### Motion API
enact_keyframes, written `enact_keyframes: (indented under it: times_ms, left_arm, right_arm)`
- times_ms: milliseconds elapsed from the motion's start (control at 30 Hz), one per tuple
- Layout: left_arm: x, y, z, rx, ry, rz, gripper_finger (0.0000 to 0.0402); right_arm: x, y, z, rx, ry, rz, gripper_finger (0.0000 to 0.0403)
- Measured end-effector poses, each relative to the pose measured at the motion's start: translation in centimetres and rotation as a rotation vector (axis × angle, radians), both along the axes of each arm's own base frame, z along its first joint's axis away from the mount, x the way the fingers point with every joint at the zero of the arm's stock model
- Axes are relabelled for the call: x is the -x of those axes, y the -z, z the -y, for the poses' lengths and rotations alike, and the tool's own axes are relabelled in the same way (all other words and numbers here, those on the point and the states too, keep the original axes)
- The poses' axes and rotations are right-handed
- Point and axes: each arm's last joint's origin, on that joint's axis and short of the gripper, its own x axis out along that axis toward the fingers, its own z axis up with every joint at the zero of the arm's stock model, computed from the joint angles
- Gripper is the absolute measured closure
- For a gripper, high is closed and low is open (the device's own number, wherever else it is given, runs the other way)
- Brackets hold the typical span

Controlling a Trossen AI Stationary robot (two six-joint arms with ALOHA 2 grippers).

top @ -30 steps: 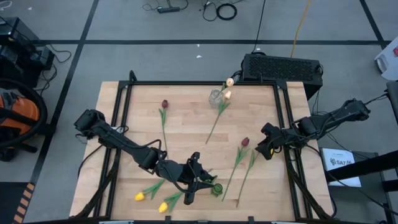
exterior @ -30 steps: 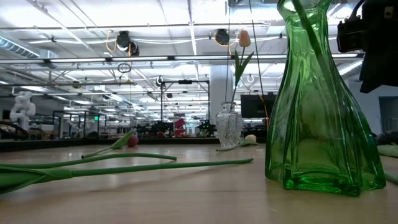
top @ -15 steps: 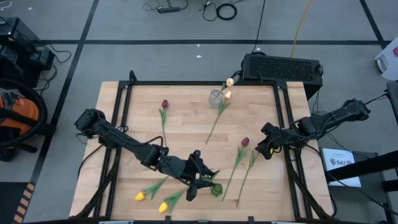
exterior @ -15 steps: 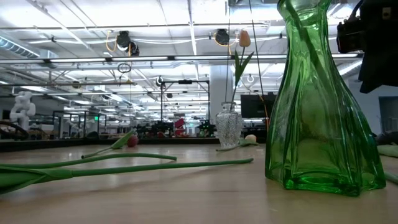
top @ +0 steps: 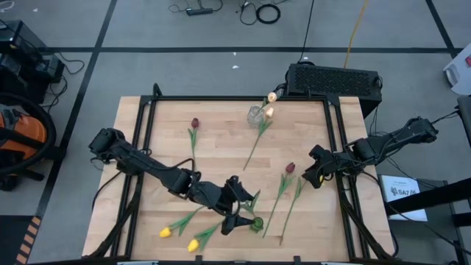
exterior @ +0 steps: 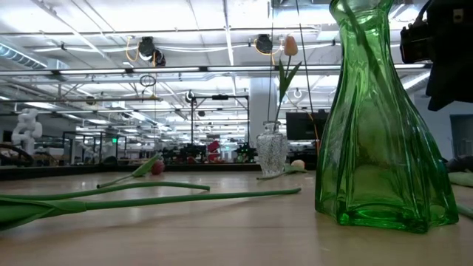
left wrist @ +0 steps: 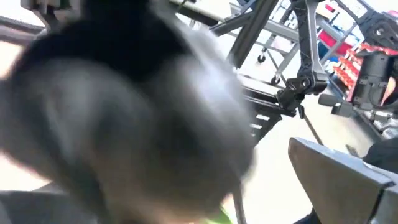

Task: Sort flowers into vase by color
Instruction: Put the peach tulip into the transparent flower vase

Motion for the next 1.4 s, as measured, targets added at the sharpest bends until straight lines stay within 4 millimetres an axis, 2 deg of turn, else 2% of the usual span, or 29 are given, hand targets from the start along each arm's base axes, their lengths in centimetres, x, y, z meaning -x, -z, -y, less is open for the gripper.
enact_keyframes:
  times_ms: [233,367,567,767,900,1000,1100,1233,1400]
  left_arm:
    - [1.4,-1.5,-0.8,-0.129,-0.029,0.0,0.0017]
    - [2.3,-0.9,-1.2,-0.185,-0.036,-0.116,0.0017]
    - [3.4,0.7,-1.0,-0.149,0.039,-0.322,0.0017]
    - [4.9,1.7,-1.9,-0.236,0.036,-0.506,0.0017]
    - [6.8,2.2,-3.5,-0.19,-0.116,-0.733,0.0017]
    - [8.1,1.7,-4.9,-0.21,-0.223,-0.81,0.0017]
    - [8.9,0.7,-6.0,-0.282,-0.366,-0.756,0.0017]
    - [10.4,-1.8,-7.2,-0.415,-0.474,-0.6,0.0017]
    - [13.9,-4.9,-9.1,-0.471,-0.613,-0.467,0.0017]
  right_arm:
    - [0.0,0.0,0.0,0.0,0.0,0.0,0.0255]
    - [0.0,0.0,0.0,0.008,0.005,0.002,0.0255]
    - [0.0,0.0,0.1,0.016,0.012,0.004,0.0255]
    - [0.0,0.0,0.1,0.013,0.047,0.009,0.0255]
    - [-0.3,-0.2,0.3,0.017,0.159,0.052,0.0255]
    - [-0.9,-0.5,0.2,0.024,0.207,0.118,0.0255]
    - [-2.0,-0.9,0.1,0.038,0.234,0.206,0.0255]
    - [-3.9,-1.5,0.0,0.029,0.237,0.315,0.0255]
    - [-6.4,-1.0,0.1,0.021,0.281,0.36,0.0255]
